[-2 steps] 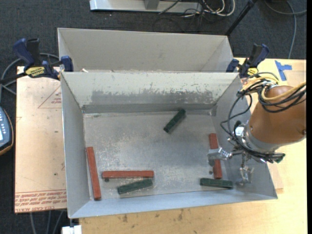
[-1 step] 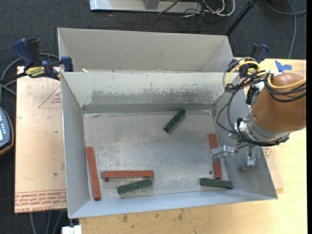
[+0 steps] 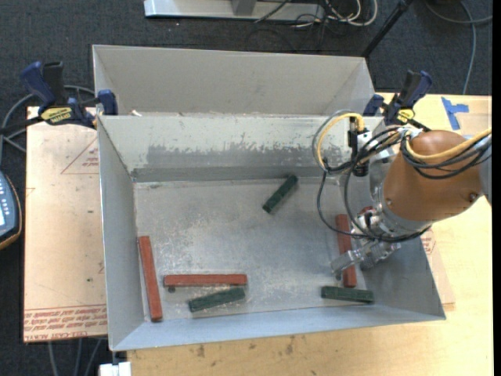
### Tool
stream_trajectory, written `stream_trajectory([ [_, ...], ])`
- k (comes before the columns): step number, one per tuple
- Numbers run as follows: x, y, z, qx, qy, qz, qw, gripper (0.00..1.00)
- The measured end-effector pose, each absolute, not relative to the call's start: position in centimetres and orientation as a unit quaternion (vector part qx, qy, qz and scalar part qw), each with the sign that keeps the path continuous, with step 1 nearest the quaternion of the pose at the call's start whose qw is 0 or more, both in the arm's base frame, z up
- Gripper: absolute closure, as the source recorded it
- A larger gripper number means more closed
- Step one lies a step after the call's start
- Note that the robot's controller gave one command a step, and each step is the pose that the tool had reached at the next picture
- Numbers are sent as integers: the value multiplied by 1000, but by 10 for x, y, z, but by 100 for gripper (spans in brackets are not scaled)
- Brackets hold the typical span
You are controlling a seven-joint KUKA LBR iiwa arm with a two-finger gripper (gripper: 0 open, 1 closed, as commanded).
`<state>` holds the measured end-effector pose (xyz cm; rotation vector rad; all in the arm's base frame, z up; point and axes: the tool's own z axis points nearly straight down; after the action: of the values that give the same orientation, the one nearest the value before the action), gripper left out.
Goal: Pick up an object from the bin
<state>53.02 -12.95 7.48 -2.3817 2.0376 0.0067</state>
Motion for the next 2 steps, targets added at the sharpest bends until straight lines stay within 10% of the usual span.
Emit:
stream_trajectory([
  [1, 531, -124, 76, -760, 650, 3, 3, 0],
  [2, 532, -123, 76, -759, 651, 2, 6, 100],
])
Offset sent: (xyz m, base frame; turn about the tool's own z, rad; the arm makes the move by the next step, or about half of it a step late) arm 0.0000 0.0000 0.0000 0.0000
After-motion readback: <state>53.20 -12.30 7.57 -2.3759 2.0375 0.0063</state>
